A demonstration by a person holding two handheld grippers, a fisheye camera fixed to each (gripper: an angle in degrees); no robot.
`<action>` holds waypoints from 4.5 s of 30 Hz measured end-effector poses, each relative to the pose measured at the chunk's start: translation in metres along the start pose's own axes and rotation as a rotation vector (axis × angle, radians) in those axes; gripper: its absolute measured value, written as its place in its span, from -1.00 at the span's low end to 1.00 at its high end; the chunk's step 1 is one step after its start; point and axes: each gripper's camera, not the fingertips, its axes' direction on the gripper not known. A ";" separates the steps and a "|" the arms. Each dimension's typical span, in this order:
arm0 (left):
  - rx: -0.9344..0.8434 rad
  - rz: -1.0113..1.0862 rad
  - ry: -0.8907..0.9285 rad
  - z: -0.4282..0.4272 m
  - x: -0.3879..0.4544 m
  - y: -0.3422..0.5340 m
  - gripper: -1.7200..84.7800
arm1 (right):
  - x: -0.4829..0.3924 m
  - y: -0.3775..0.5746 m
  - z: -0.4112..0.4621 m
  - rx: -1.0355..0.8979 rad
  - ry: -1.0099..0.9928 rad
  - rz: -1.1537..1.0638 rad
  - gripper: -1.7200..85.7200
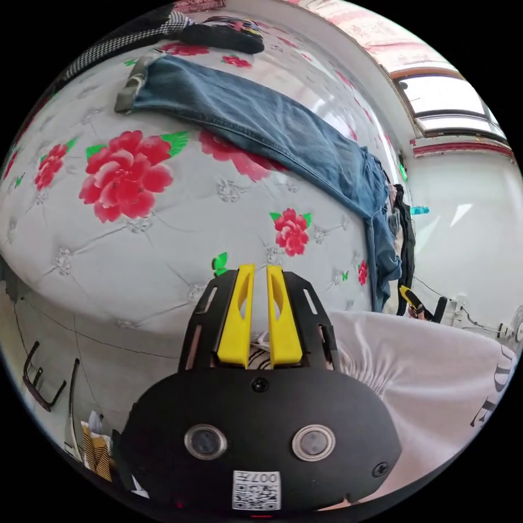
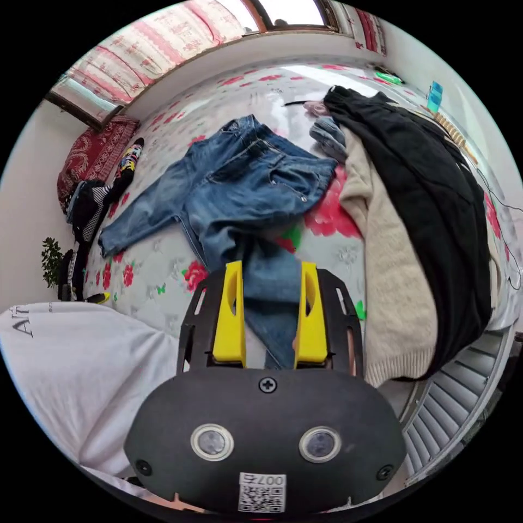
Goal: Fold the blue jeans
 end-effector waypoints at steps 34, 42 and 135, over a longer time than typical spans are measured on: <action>0.142 0.193 0.124 -0.018 0.011 0.086 -0.69 | -0.136 -0.008 0.093 0.038 -1.059 -0.146 -0.84; 0.153 0.133 0.074 -0.030 -0.013 0.097 -0.68 | -0.053 0.036 0.095 0.104 -0.809 -0.066 -0.84; 1.126 -0.280 0.234 -0.363 -0.032 0.376 -0.95 | 0.220 0.082 -0.030 0.359 -0.944 0.109 -0.96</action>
